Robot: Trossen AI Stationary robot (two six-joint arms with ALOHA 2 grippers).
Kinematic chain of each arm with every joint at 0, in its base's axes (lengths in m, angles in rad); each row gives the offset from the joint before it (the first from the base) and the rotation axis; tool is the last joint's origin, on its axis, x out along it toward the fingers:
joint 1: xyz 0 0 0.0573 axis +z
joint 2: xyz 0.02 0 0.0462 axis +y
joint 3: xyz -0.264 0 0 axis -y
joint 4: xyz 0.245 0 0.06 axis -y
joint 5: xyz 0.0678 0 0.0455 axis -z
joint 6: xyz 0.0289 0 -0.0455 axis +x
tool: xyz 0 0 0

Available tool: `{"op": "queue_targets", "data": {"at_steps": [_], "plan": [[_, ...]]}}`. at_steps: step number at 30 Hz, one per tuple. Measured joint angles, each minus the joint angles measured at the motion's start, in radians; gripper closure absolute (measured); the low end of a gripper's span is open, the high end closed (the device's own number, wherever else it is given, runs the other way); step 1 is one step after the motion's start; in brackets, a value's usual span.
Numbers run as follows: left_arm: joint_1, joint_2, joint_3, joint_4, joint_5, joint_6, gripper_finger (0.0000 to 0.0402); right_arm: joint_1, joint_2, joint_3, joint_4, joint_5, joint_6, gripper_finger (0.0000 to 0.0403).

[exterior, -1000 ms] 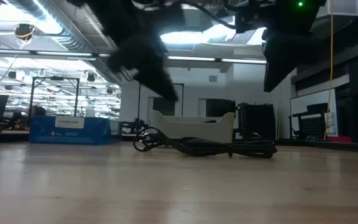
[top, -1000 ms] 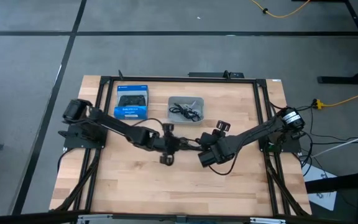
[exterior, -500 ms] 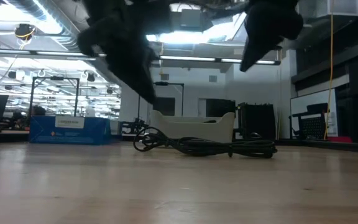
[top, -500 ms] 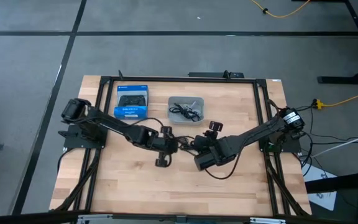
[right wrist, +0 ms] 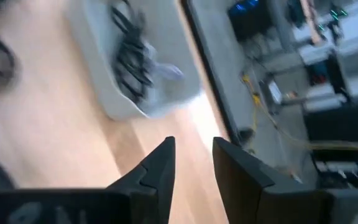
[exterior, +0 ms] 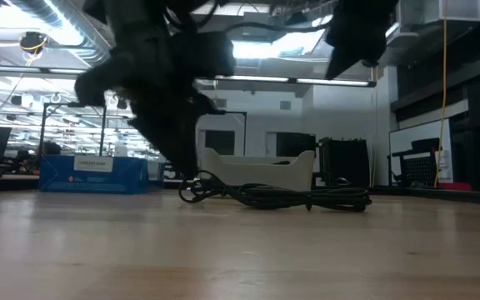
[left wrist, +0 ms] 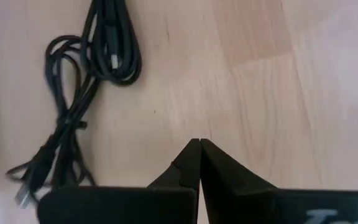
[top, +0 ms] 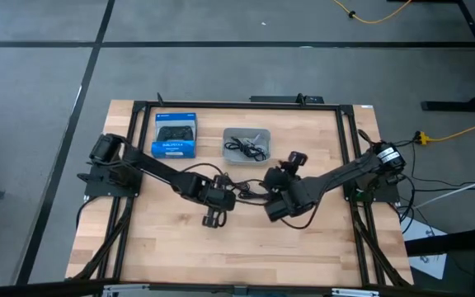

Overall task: Pick and place USB-C Cables
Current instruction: Put the bottom black charger cable into the white bin

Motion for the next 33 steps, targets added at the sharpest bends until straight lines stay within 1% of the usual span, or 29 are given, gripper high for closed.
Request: {"op": "queue_targets", "data": {"at_steps": [4,5,7,10,13,15,17,18,20,22,24,26,27,29,31,32,33], "plan": [[-0.009,-0.051,0.0,-0.131,-0.047,-0.058,0.0402,0.013,-0.01,0.0,-0.163,0.004,0.178,0.029],[-0.011,-0.064,0.0,-0.163,-0.062,-0.073,0.0402,0.016,-0.014,-0.001,-0.165,0.004,0.201,0.029],[-0.018,-0.106,-0.001,-0.252,-0.093,-0.099,0.0402,0.029,-0.029,-0.011,-0.154,-0.013,0.204,0.029],[-0.03,-0.17,0.0,-0.351,-0.105,-0.147,0.0402,0.047,-0.033,-0.02,-0.155,-0.032,0.204,0.029],[-0.048,-0.26,0.0,-0.46,-0.109,-0.206,0.0402,0.059,-0.034,-0.051,-0.142,-0.043,0.202,0.029],[-0.068,-0.331,0.0,-0.546,-0.136,-0.264,0.0402,0.06,-0.036,-0.079,-0.115,-0.043,0.2,0.029],[-0.088,-0.404,-0.005,-0.571,-0.184,-0.307,0.0402,0.053,-0.035,-0.106,-0.074,-0.037,0.167,0.029],[-0.1,-0.442,-0.01,-0.572,-0.21,-0.324,0.0402,0.044,-0.036,-0.118,-0.031,-0.025,0.125,0.029],[-0.118,-0.512,-0.019,-0.573,-0.266,-0.335,0.0402,0.013,-0.036,-0.137,0.096,-0.026,0.002,0.0291],[-0.141,-0.57,-0.034,-0.57,-0.334,-0.354,0.0402,-0.029,-0.036,-0.144,0.233,-0.059,-0.172,0.0295],[-0.152,-0.619,-0.053,-0.565,-0.41,-0.373,0.0402,-0.079,-0.037,-0.146,0.407,-0.136,-0.362,0.0299],[-0.162,-0.658,-0.086,-0.569,-0.471,-0.405,0.0402,-0.129,-0.037,-0.148,0.545,-0.274,-0.527,0.0303],[-0.165,-0.676,-0.105,-0.567,-0.49,-0.421,0.0401,-0.151,-0.037,-0.149,0.617,-0.362,-0.587,0.0305],[-0.166,-0.705,-0.15,-0.562,-0.511,-0.45,0.0401,-0.187,-0.037,-0.172,0.744,-0.545,-0.672,0.0306],[-0.166,-0.723,-0.2,-0.554,-0.52,-0.475,0.0401,-0.205,-0.037,-0.205,0.817,-0.683,-0.715,0.0305],[-0.166,-0.729,-0.224,-0.543,-0.523,-0.489,0.0401,-0.208,-0.037,-0.218,0.835,-0.709,-0.719,0.0305],[-0.166,-0.734,-0.247,-0.538,-0.526,-0.498,0.0401,-0.208,-0.037,-0.233,0.849,-0.708,-0.716,0.0305]]}}
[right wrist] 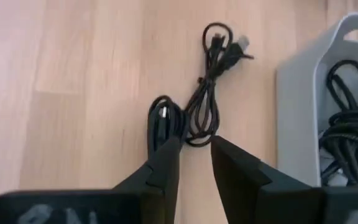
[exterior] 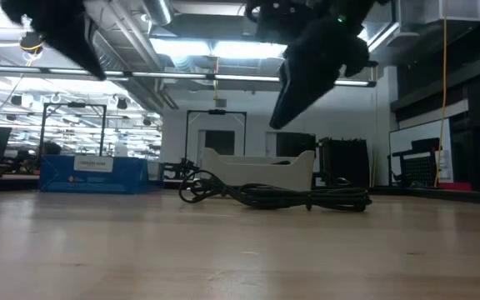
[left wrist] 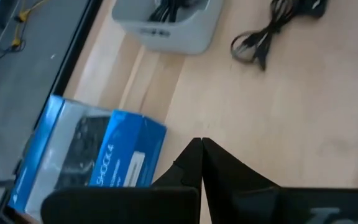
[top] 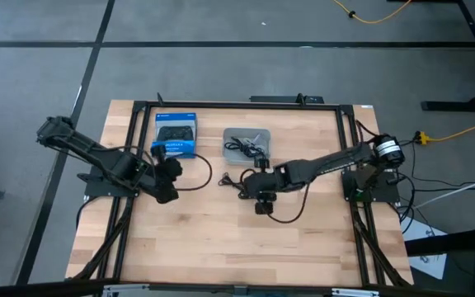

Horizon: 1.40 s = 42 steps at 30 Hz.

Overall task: Pick and place USB-C Cables
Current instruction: Put the bottom black charger cable into the white bin

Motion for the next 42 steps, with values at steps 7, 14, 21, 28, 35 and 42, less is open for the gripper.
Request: {"op": "queue_targets", "data": {"at_steps": [7,14,21,28,35,42], "plan": [[0.0,-0.001,-0.138,0.129,-0.02,-0.014,0.0401,0.036,-0.012,-0.176,0.023,0.049,0.083,0.0305],[0.0,-0.001,-0.163,0.188,-0.026,-0.012,0.0401,0.131,-0.021,-0.218,0.063,0.037,0.13,0.0305],[0.002,-0.001,-0.163,0.277,-0.026,0.064,0.0401,0.166,-0.021,-0.219,0.141,0.029,0.177,0.0305],[0.002,-0.001,-0.163,0.293,-0.026,0.069,0.0401,0.173,-0.021,-0.219,0.149,0.026,0.157,0.0305],[0.002,-0.001,-0.163,0.297,-0.025,0.067,0.0401,0.173,-0.021,-0.218,0.214,0.028,0.218,0.0305],[0.002,-0.001,-0.163,0.296,-0.025,0.066,0.0401,0.126,-0.021,-0.218,0.213,0.04,0.241,0.0305]]}}
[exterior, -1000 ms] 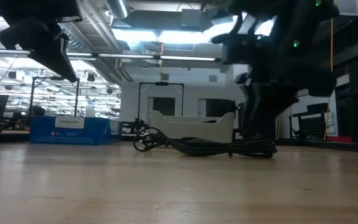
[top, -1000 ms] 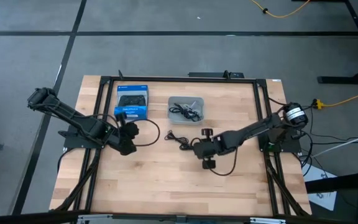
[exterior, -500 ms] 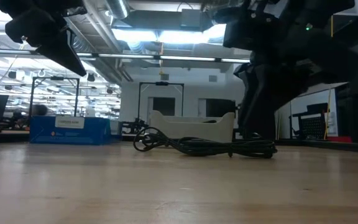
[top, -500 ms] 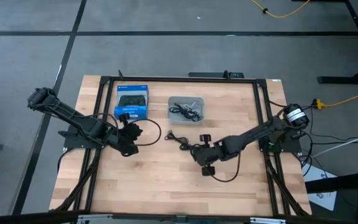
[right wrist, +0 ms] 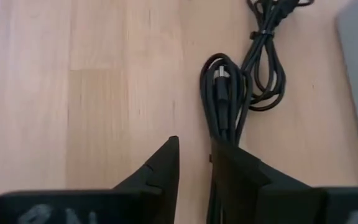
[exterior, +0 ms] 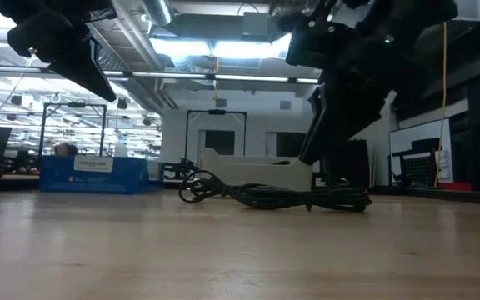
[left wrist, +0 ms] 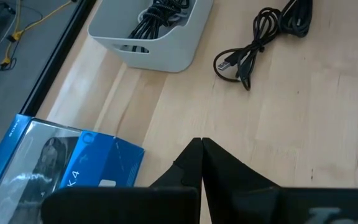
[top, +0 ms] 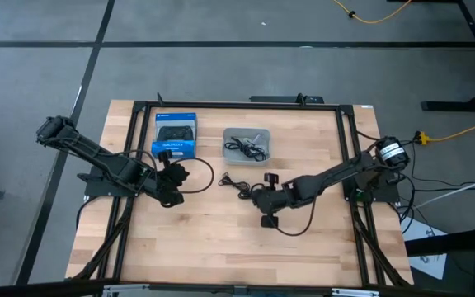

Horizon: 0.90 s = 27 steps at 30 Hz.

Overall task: Pick and place USB-C Cables
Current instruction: Put the bottom black charger cable into the white bin

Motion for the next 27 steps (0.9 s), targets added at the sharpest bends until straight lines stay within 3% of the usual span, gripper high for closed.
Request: {"op": "queue_targets", "data": {"at_steps": [5,15,27], "plan": [[0.0,0.0,0.0,0.0,0.0,-0.001,0.0401,-0.037,0.0,0.0,-0.002,-0.063,0.0,0.0287],[0.0,0.0,0.0,0.0,0.001,-0.001,0.0401,-0.06,0.0,0.0,-0.006,-0.066,-0.007,0.0201],[0.0,0.0,0.0,0.0,0.0,-0.001,0.0401,-0.067,0.0,-0.027,0.013,-0.033,-0.107,0.0195]]}}
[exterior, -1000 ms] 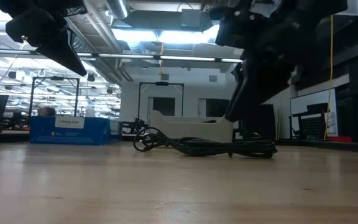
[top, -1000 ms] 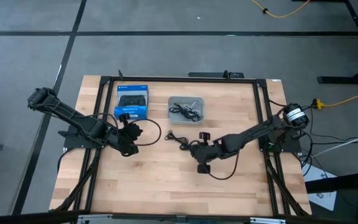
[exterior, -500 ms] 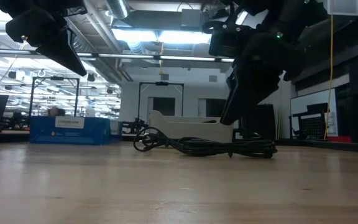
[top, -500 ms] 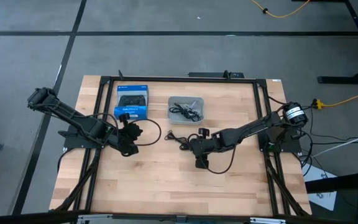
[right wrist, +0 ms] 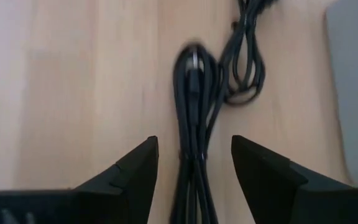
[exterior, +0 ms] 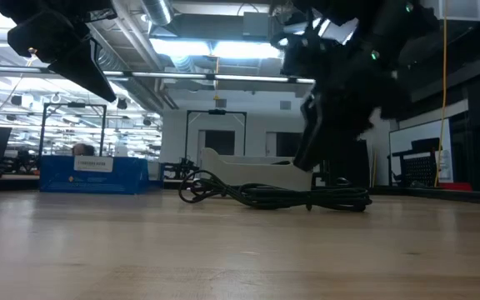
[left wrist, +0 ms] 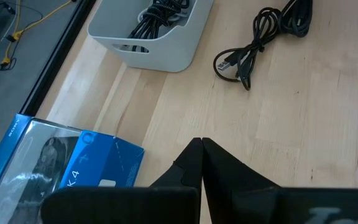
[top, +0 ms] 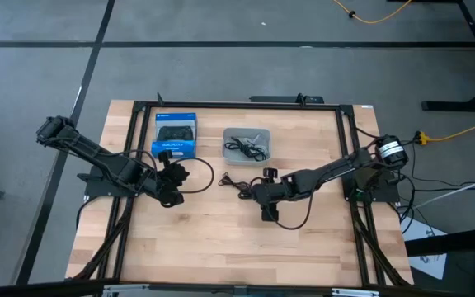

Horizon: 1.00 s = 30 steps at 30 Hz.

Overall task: Pick and place USB-C Cables
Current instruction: Put the bottom black charger cable into the white bin

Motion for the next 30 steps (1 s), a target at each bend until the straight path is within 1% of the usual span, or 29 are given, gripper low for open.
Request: {"op": "queue_targets", "data": {"at_steps": [4,8,12,15,17,19,24,25,30], "plan": [[0.0,0.0,0.0,0.0,0.0,0.0,0.0401,-0.009,0.0,-0.074,0.057,-0.001,0.0,0.0195],[0.0,0.0,0.0,0.0,0.0,0.0,0.0401,-0.023,0.0,-0.123,0.094,0.049,-0.003,0.0195],[0.0,0.0,0.0,0.001,0.0,0.0,0.0401,-0.041,0.0,-0.166,0.102,0.001,0.034,0.0195],[0.0,0.0,0.0,0.002,0.0,0.0,0.0401,-0.043,-0.003,-0.189,0.117,-0.002,0.1,0.0203],[0.0,0.0,0.0,0.002,0.0,0.0,0.0401,-0.042,-0.003,-0.195,0.121,0.009,0.135,0.022],[0.0,0.0,0.0,0.003,0.0,0.0,0.0401,-0.042,-0.003,-0.195,0.128,-0.002,0.158,0.0249],[0.0,0.0,0.0,0.003,0.0,0.0,0.0401,-0.043,-0.002,-0.182,0.137,-0.053,0.158,0.0362],[0.0,0.0,0.0,0.003,0.0,0.0,0.0401,-0.043,-0.001,-0.177,0.134,-0.062,0.158,0.0367],[0.0,0.0,0.0,0.003,0.0,0.0,0.0401,-0.03,0.004,-0.139,0.103,-0.082,0.184,0.0367]]}}
